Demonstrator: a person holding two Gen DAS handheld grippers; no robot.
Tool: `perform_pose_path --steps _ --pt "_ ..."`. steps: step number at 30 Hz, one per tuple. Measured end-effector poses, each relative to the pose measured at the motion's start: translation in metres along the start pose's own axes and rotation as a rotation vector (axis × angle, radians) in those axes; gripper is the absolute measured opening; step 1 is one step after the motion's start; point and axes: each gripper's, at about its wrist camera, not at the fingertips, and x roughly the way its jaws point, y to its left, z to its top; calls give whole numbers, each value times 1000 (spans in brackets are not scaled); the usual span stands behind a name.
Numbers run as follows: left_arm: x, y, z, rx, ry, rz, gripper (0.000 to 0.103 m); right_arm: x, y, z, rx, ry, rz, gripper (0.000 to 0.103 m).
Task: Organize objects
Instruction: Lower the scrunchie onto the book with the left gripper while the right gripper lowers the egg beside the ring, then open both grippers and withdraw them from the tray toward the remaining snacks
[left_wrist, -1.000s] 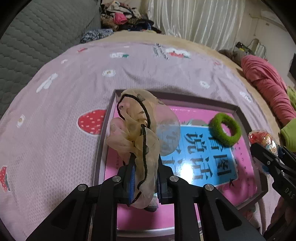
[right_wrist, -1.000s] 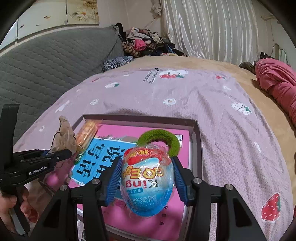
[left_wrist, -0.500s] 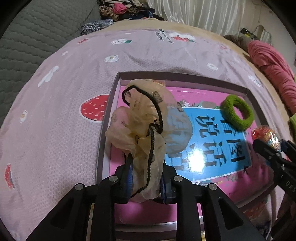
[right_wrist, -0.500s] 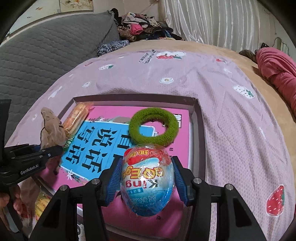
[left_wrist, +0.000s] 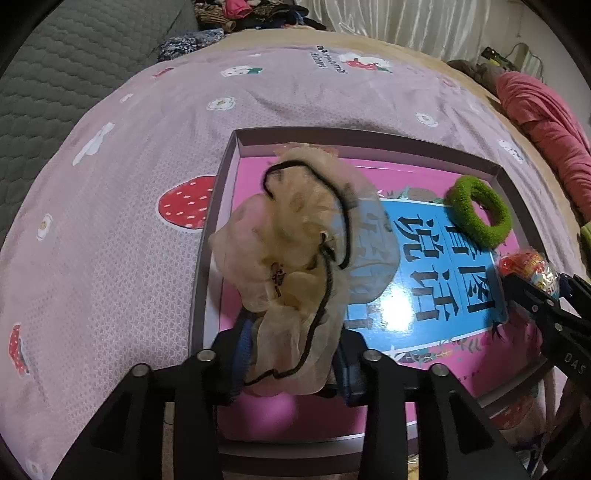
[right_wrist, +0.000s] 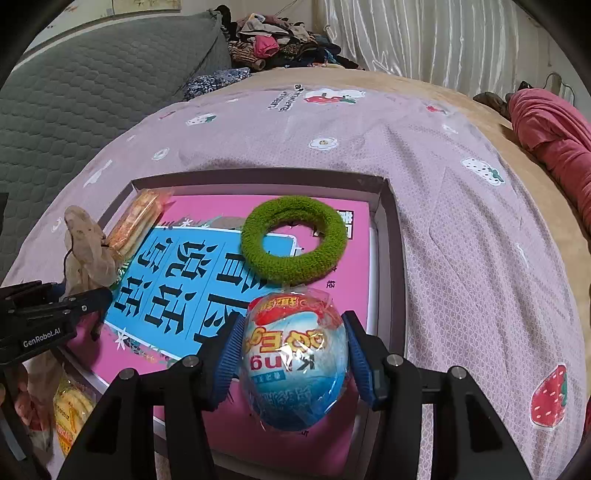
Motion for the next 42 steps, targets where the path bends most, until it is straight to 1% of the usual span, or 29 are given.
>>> perform_pose_path --steps 1,3,9,14,17,18,19,21,25,30,36,39,42 --pt "1 0 0 -2 2 3 49 0 0 0 3 1 -2 54" --pt "0 1 0 -10 2 1 53 1 0 0 4 5 0 54" --pt "-3 4 1 -22 -4 -17 56 -1 -1 1 12 2 -2 55" --pt "-5 3 0 -21 -6 -28 63 -7 -2 2 14 -10 1 62" --pt "-8 2 0 -20 -9 -44 69 -9 -2 2 16 -11 0 65" --pt "-10 1 0 -19 -11 -48 73 -10 -3 2 16 -10 1 65" --pt "-11 1 0 -16 -13 -39 79 -11 -3 2 17 -11 2 66" --pt "-15 0 0 -5 -20 -13 79 -12 -2 2 18 -13 1 68" --pt "-22 2 -1 -8 -25 -23 79 -22 0 4 19 -32 1 74" --pt "-28 3 -3 -1 -21 -25 79 -34 1 4 24 -58 2 77" --pt "-41 6 -2 -2 -54 -20 79 -50 6 4 22 -82 6 77" --pt "-51 7 -2 -8 -83 -13 80 -67 11 3 10 -107 10 78" --pt "-62 7 -4 -13 -107 -10 85 -87 17 3 -1 -148 12 81"
